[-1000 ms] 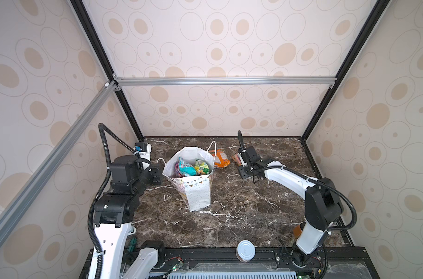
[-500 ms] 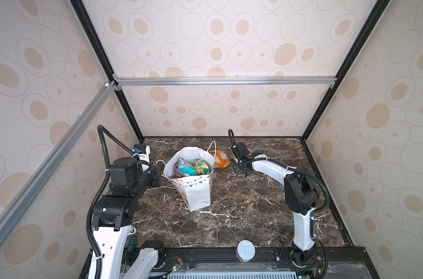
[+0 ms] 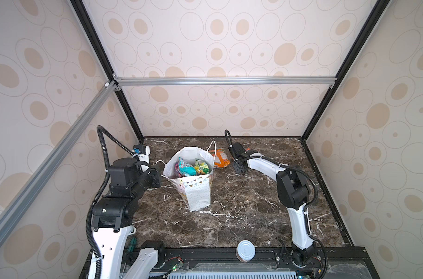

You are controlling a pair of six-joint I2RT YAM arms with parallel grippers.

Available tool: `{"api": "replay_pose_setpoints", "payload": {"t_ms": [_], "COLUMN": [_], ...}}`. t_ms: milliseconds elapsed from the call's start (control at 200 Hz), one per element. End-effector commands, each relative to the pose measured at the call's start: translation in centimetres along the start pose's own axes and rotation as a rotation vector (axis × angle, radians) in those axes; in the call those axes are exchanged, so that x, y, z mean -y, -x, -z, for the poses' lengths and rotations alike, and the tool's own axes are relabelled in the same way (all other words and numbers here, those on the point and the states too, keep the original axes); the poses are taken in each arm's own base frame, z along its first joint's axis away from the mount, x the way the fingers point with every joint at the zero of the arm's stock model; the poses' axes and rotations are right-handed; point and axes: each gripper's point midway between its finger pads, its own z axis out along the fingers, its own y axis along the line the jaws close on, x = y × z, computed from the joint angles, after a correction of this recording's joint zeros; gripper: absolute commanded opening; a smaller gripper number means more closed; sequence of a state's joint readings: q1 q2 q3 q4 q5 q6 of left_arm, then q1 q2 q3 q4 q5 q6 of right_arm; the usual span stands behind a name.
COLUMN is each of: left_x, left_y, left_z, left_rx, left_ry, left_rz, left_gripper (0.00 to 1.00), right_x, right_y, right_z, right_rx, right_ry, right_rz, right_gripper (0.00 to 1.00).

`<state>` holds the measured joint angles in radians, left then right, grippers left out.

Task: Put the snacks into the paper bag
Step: 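Lower the open right gripper onto the pink Fox's Fruits packet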

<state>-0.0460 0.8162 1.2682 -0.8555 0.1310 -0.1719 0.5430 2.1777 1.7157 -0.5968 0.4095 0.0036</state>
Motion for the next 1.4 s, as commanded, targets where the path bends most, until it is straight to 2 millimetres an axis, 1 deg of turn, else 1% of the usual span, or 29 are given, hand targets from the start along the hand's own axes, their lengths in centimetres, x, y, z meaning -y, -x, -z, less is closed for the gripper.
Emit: {"api": "replay_pose_setpoints", "payload": {"t_ms": [0, 100, 220, 370, 550, 765, 820, 930, 1060, 1395], "left_x": [0.2, 0.1, 0.0, -0.1, -0.2, -0.2, -0.1, -0.1, -0.1, -0.2], "left_y": [2.6, 2.7, 2.6, 2.4, 2.3, 2.4, 2.4, 2.5, 2.6, 2.3], "left_z": [1.9, 1.9, 1.7, 1.5, 1.2, 1.3, 1.3, 1.4, 1.4, 1.6], "left_rx": [0.114, 0.113, 0.098, 0.097, 0.091, 0.096, 0.095, 0.098, 0.100, 0.099], "left_ry": [-0.005, 0.001, 0.010, 0.014, 0.017, 0.019, 0.017, 0.018, 0.018, 0.020], "left_rz": [0.012, 0.000, -0.014, -0.019, -0.020, -0.022, -0.024, -0.025, -0.025, -0.023], "left_gripper": [0.00, 0.00, 0.00, 0.00, 0.00, 0.00, 0.00, 0.00, 0.00, 0.00], "right_x": [0.7, 0.6, 0.5, 1.0, 0.7, 0.5, 0.4, 0.3, 0.3, 0.5], "right_y": [-0.1, 0.2, 0.2, 0.2, -0.2, -0.5, -0.5, -0.5, -0.6, -0.4], "right_z": [-0.7, -1.3, -2.2, -2.6, -3.2, -3.7, -3.8, -3.9, -3.8, -3.0], "right_rx": [-0.029, -0.031, -0.053, -0.050, -0.059, -0.067, -0.068, -0.067, -0.068, -0.054], "right_ry": [-0.044, -0.055, -0.072, -0.109, -0.108, -0.104, -0.101, -0.094, -0.088, -0.058], "right_rz": [0.028, 0.038, 0.053, 0.049, 0.045, 0.035, 0.030, 0.024, 0.017, -0.020], "right_gripper": [0.59, 0.58, 0.55, 0.52, 0.48, 0.38, 0.34, 0.24, 0.19, 0.05]}}
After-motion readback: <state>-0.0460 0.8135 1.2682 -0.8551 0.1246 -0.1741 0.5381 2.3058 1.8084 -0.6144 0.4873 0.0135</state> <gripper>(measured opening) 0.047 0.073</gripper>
